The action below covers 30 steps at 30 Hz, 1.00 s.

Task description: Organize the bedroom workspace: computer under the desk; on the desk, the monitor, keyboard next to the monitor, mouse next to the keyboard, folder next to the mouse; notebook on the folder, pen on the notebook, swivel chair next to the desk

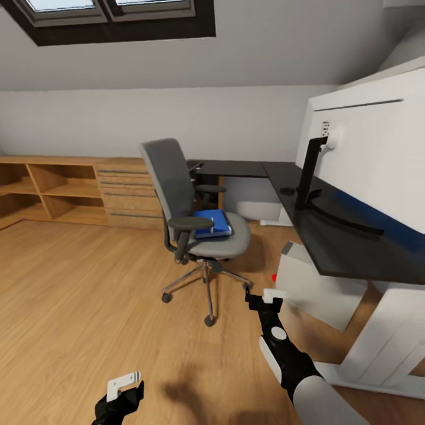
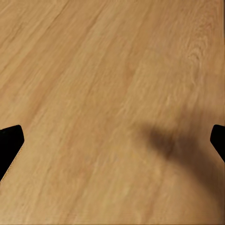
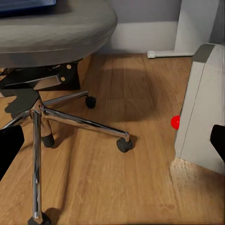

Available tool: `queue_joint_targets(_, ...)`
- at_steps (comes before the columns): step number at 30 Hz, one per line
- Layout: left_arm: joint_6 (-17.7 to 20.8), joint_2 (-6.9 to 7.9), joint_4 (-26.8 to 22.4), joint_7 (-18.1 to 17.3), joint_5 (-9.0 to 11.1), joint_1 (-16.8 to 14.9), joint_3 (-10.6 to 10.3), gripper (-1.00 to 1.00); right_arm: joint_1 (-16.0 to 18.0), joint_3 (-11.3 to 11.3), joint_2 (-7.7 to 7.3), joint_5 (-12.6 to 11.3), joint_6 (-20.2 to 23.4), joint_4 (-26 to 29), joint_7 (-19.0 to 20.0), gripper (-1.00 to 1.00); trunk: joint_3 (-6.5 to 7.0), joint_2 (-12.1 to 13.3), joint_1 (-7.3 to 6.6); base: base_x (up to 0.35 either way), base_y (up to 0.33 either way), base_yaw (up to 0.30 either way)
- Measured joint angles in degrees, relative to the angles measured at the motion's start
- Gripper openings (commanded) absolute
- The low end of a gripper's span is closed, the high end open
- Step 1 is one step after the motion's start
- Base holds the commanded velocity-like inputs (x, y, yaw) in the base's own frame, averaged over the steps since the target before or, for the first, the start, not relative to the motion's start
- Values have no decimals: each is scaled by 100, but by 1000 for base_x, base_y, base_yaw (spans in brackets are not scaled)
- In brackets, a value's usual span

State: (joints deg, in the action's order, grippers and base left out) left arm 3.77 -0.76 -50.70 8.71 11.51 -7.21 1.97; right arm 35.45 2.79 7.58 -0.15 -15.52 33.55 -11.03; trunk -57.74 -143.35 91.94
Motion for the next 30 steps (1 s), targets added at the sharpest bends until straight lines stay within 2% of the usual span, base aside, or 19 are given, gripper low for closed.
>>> queue_joint_targets(7, -2, -1, 0, 0, 1, 0, 0, 100, 0, -5, 0, 0, 0, 3, 0, 100, 0, 0, 0, 0, 283, -264)
queue_joint_targets(12, -3, 0, 0, 0, 2, 1, 0, 100, 1, -8, 1, 0, -1, -1, 0, 100, 0, 0, 0, 0, 185, -139)
queue_joint_targets(20, -7, 7, 27, 2, 5, 1, -1, 100, 1, 0, -28, 32, -40, -84, 40, 100, 0, 0, 0, 0, 38, -28)
queue_joint_targets(24, -34, 11, 213, -1, 5, 1, 4, 100, 1, 7, -38, 47, -198, -230, 51, 100, 0, 0, 0, 0, 6, -4)
queue_joint_targets(30, -300, 16, 373, -7, 0, 1, 4, 100, 2, 20, -35, 47, -325, -314, 56, 100, 0, 0, 0, 0, 1, -1)
